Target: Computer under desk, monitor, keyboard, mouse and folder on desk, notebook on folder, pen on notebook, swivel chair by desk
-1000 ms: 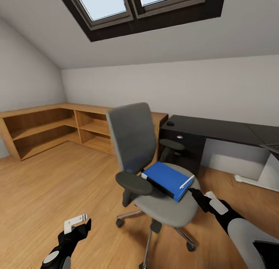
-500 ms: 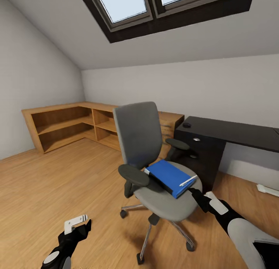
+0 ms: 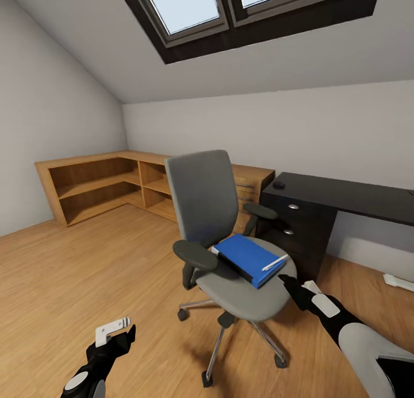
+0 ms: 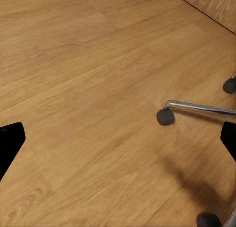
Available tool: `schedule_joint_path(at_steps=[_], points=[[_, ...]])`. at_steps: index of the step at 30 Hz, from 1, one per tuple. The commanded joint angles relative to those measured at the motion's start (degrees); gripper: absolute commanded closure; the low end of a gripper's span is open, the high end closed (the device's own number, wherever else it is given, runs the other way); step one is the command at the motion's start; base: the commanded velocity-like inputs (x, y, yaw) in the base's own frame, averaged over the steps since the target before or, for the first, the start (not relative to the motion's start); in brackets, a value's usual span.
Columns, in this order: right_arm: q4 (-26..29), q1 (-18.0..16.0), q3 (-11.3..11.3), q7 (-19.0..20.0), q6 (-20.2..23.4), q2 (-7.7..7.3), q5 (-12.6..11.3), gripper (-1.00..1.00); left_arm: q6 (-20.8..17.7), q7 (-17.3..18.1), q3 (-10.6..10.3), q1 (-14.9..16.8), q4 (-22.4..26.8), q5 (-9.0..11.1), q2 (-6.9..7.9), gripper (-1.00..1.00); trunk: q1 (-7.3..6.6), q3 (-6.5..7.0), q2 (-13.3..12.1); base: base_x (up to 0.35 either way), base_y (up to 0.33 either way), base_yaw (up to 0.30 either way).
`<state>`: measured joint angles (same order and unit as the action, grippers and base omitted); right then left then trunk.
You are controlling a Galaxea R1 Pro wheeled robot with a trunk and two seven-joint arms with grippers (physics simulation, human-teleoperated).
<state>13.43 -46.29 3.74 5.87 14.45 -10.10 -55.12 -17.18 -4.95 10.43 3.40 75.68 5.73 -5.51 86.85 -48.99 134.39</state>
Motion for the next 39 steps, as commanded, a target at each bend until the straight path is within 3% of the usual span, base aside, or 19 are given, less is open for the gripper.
schedule_joint_path(at_steps=[1, 28, 39], points=[[0.0, 0.0, 0.4, 0.2, 0.3, 0.0, -0.1, -1.0, -0.3, -0.2, 0.0, 0.0, 0.1, 0.6, -0.03, -1.0, -0.01, -0.06, 0.0, 0.0, 0.0, 0.0], [-0.1, 0.0, 0.4, 0.1, -1.0, -0.33, 0.0, -1.0, 0.7, -0.2, -0.1, 0.0, -0.4, 0.6, -0.12, -1.0, -0.01, -0.06, 0.0, -0.058, 0.0, 0.0], [-0.6, 0.0, 0.5, -0.2, -8.0, -2.99, -0.2, -1.0, 0.7, -0.2, 0.0, 0.0, -0.4, 0.6, -0.12, -1.0, -0.01, -0.06, 0.0, -0.001, 0.0, 0.0]])
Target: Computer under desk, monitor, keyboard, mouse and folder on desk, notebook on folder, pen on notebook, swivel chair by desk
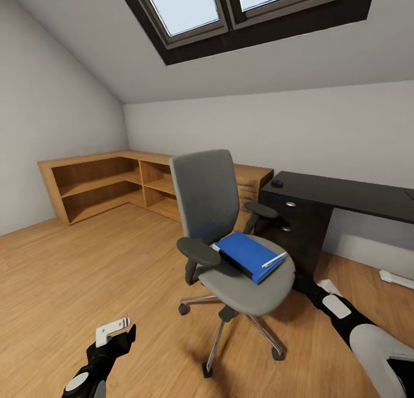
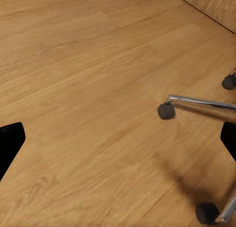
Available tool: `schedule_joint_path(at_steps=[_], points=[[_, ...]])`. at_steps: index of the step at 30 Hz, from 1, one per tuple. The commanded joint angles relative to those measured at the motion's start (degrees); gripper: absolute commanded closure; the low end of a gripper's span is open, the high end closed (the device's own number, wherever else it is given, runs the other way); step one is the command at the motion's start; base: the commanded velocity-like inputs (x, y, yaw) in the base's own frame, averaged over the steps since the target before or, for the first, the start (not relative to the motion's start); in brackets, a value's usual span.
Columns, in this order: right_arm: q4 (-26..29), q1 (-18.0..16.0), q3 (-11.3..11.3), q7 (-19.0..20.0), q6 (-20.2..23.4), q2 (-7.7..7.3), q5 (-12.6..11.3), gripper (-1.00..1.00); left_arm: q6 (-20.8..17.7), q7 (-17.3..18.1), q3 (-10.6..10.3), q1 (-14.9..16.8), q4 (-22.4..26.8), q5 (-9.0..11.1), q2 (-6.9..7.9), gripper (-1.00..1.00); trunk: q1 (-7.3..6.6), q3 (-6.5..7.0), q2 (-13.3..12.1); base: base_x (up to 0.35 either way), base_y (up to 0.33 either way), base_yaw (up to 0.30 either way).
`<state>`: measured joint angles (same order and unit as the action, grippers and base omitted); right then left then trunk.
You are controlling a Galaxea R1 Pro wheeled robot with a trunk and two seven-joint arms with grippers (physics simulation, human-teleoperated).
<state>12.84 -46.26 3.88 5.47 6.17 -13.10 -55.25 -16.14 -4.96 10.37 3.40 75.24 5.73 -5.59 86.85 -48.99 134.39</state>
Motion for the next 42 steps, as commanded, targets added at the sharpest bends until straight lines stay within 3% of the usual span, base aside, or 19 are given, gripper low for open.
schedule_joint_path(at_steps=[1, 25, 42], points=[[0.0, 0.0, 0.4, 0.2, 0.3, -0.03, -0.1, -1.0, -0.3, -0.2, 0.0, 0.0, 0.1, 0.6, -0.03, -1.0, -0.01, -0.06, 0.0, 0.0, 0.0, 0.0], [0.3, 0.0, 0.4, 0.2, 0.2, -0.03, -0.3, -1.0, -0.3, -0.2, 0.0, 0.0, 0.1, 0.6, -0.03, -1.0, -0.01, -0.06, 0.0, 0.085, 0.0, 0.006], [0.3, 0.0, 0.4, 0.3, 0.2, 0.02, -0.3, -1.0, -0.3, -0.2, 0.0, 0.0, 0.1, 0.6, -0.03, -1.0, -0.01, -0.06, 0.0, 0.001, 0.0, 0.253]])
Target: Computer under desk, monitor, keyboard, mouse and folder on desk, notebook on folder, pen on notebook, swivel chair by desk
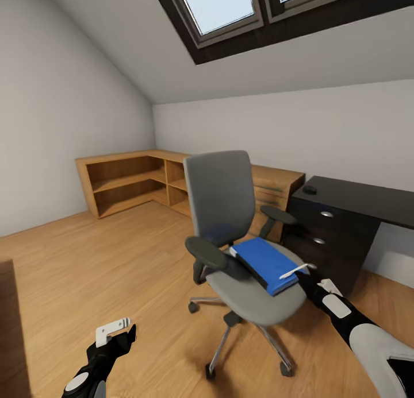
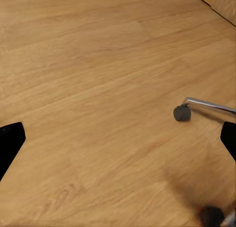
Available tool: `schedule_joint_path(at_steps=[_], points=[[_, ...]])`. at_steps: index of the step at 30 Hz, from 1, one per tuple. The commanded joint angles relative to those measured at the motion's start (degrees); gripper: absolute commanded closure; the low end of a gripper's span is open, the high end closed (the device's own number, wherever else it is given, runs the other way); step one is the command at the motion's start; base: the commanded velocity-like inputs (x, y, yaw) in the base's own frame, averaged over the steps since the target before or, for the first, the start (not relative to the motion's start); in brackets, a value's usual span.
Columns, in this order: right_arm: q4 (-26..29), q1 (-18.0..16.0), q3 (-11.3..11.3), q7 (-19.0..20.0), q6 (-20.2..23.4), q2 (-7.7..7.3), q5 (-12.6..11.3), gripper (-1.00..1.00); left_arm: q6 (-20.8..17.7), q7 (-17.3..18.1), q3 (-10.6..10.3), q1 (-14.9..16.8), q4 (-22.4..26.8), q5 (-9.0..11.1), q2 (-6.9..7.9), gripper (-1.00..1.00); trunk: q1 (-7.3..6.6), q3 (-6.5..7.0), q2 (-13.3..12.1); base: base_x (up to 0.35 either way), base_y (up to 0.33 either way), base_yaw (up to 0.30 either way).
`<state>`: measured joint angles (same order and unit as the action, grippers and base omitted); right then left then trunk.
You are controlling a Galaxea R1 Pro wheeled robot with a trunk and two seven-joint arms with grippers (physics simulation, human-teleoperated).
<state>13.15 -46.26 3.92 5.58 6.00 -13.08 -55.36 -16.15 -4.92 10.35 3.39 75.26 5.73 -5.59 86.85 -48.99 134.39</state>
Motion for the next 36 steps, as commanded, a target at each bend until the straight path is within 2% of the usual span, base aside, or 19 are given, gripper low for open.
schedule_joint_path(at_steps=[1, 15, 19, 29, 36], points=[[0.0, 0.0, 0.4, 0.2, 0.3, 0.02, -0.2, -1.0, -0.3, -0.2, 0.0, 0.0, 0.1, 0.6, -0.07, -1.0, -0.01, -0.06, 0.0, 0.0, 0.0, 0.273], [0.0, 0.0, 0.4, 0.2, 0.3, 0.06, -0.2, -1.0, -0.3, -0.2, -0.1, 0.0, -1.5, 0.5, -0.12, -1.0, -0.01, -0.06, 0.0, 0.001, 0.0, 0.273], [0.1, 0.0, 0.4, 0.3, 0.3, 0.01, -0.2, -1.0, -0.3, -0.1, -0.2, 0.0, -1.9, 0.5, -0.12, -1.0, -0.01, -0.06, 0.0, 0.184, 0.0, 0.23], [0.1, 0.0, 0.4, 0.3, 0.3, 0.01, -0.2, -1.0, -0.3, -0.1, -0.3, 0.0, -2.0, 0.5, -0.18, -1.0, -0.01, -0.06, 0.0, 0.072, 0.0, 0.021], [0.1, 0.0, 0.4, 0.3, 0.3, 0.07, -0.2, -1.0, -0.3, 0.0, -0.3, 0.0, -2.0, 0.6, -0.12, -1.0, -0.01, -0.06, 0.0, 0.27, 0.0, 0.0]])
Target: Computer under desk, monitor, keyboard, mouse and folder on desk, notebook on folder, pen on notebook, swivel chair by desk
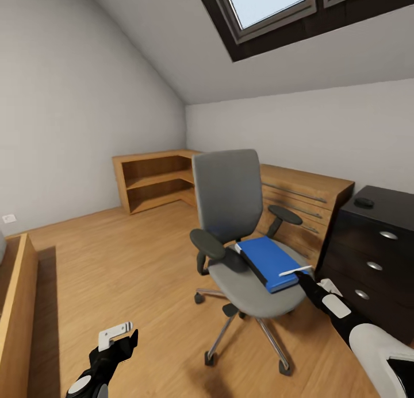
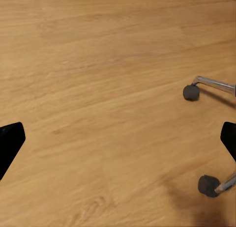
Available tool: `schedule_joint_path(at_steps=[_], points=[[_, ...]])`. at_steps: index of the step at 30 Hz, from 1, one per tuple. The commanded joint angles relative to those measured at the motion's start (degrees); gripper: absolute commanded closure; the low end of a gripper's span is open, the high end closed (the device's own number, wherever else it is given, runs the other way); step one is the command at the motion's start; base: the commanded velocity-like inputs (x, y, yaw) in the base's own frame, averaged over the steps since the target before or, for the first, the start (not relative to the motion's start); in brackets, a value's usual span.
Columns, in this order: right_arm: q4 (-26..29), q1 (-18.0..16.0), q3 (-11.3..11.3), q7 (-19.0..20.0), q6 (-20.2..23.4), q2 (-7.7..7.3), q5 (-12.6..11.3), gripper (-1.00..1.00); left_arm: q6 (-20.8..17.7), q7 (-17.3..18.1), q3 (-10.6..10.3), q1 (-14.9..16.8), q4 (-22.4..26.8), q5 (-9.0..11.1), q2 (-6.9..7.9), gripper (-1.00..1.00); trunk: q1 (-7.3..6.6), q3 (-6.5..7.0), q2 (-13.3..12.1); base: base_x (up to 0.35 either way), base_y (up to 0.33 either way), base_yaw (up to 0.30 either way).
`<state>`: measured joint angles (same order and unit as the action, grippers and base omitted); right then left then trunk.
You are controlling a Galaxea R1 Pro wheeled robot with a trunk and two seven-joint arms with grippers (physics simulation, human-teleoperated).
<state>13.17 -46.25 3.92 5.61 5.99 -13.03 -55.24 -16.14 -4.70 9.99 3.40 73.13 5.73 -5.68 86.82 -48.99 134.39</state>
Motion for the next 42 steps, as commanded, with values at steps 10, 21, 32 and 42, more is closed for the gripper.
schedule_joint_path(at_steps=[10, 21, 32, 42], points=[[0.0, 0.0, 0.4, 0.3, 0.2, 0.02, -0.2, -1.0, -0.3, -0.2, 0.0, 0.0, 0.1, 0.6, -0.11, -1.0, 0.02, -0.06, 0.0, 0.077, 0.0, 0.0], [0.0, 0.0, 0.3, 0.4, 0.2, 0.02, -0.2, -1.0, -0.3, -0.2, 0.0, 0.0, 0.1, 0.6, -0.1, -1.0, 0.02, -0.06, 0.0, -0.126, 0.0, 0.0], [0.0, 0.0, 0.3, 0.4, 0.2, 0.1, -0.2, -1.0, -0.3, -0.2, 0.0, 0.0, 0.1, 0.6, -0.1, -1.0, 0.02, -0.06, 0.0, -0.132, 0.0, 0.0], [-0.3, 0.0, 0.1, 0.5, 0.2, 1.59, -0.1, -1.0, -0.3, -0.2, 0.0, 0.0, 0.1, 0.6, -0.12, -1.0, 0.02, -0.06, 0.0, -0.013, 0.0, 0.0]])
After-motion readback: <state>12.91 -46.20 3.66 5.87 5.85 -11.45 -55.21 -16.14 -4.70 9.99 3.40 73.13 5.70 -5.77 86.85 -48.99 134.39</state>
